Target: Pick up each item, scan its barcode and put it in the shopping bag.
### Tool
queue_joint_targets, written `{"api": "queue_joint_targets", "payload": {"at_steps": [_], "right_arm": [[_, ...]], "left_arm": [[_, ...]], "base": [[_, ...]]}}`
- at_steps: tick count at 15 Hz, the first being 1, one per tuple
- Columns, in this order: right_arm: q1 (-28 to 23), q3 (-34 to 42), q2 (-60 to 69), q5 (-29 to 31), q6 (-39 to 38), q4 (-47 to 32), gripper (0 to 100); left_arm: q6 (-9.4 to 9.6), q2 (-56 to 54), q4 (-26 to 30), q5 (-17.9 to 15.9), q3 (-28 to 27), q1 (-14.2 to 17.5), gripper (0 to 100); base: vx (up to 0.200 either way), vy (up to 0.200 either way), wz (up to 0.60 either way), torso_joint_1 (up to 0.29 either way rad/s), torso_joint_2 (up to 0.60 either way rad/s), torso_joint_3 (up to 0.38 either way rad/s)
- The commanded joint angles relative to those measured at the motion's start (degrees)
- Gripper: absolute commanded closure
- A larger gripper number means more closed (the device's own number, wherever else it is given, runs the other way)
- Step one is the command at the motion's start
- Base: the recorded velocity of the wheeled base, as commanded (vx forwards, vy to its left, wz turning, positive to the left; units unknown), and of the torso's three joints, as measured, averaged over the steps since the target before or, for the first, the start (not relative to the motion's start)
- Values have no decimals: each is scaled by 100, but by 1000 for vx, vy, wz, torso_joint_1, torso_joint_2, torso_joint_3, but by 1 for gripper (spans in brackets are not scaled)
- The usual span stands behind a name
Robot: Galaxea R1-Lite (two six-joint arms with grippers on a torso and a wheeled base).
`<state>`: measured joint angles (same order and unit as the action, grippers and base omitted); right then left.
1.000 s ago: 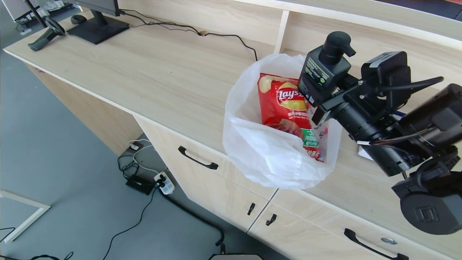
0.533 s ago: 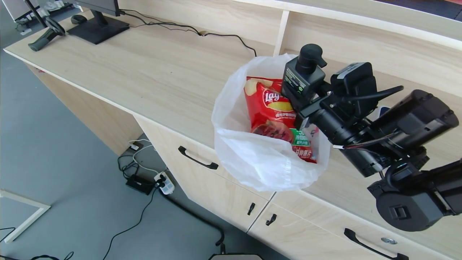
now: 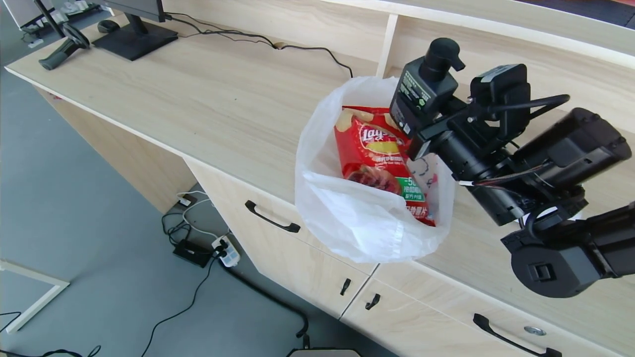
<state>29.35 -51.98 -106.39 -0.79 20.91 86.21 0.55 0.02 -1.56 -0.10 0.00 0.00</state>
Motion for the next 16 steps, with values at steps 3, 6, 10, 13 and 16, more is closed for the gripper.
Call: {"api": "queue_joint_targets", "payload": {"at_steps": [3,6,10,13,16], "right_arm": [[510,-190,549,677,-1924,-61,100],[606,100,523,993,-2996,-43,100],[1389,549,224,1160,-4420,18,100],[1433,338,-93,1204,-4490,-8,100],[1336,39,-356,1213,-4499,-17,100]], "left_arm": [[7,-2,7,1,0,0,0],[15,-2,15,1,0,0,0],[7,-2,15,1,0,0,0],[7,-2,15,1,0,0,0],[15,-2,15,1,0,0,0]], "base": [[0,0,0,0,0,0],[0,0,0,0,0,0],[0,0,0,0,0,0],[0,0,0,0,0,0],[0,0,0,0,0,0]]}}
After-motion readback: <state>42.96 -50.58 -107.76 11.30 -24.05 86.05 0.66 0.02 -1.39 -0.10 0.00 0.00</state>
